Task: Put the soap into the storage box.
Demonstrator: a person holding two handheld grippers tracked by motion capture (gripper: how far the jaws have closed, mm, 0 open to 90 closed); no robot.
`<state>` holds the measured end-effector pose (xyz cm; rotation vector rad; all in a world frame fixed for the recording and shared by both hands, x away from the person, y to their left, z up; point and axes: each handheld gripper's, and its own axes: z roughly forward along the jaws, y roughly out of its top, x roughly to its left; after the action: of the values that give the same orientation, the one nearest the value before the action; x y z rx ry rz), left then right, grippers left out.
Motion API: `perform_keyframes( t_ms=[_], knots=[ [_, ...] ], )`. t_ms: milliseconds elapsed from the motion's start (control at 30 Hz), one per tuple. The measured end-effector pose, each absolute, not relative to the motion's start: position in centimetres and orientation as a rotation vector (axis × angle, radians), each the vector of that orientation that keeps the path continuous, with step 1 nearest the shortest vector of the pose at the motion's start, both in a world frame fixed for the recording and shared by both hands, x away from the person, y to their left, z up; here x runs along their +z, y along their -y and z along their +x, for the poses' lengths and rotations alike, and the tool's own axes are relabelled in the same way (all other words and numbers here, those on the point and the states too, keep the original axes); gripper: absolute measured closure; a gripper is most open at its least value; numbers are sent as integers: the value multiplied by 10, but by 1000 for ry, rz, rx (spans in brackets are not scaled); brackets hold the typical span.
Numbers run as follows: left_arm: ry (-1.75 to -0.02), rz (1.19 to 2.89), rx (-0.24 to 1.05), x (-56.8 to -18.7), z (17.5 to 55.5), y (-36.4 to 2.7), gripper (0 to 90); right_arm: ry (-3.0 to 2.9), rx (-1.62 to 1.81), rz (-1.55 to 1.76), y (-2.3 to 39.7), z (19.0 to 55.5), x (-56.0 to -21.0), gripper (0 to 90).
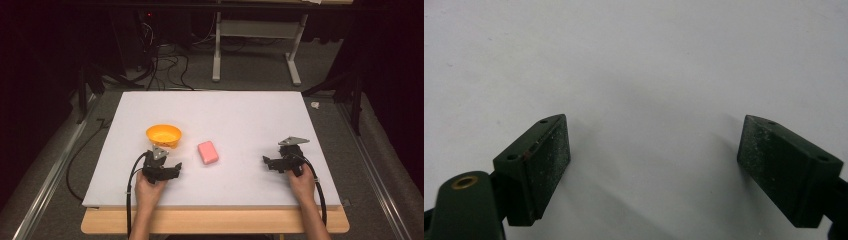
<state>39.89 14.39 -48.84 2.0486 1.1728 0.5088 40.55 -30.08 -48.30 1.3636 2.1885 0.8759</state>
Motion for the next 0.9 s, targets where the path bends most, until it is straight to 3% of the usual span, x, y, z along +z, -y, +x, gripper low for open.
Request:
perform_keyframes(
  t_ms=[900],
  knots=[
    [-1178,2048,501,-488,400,-144,215,-2187,879,1367,301,406,-483,142]
  ],
)
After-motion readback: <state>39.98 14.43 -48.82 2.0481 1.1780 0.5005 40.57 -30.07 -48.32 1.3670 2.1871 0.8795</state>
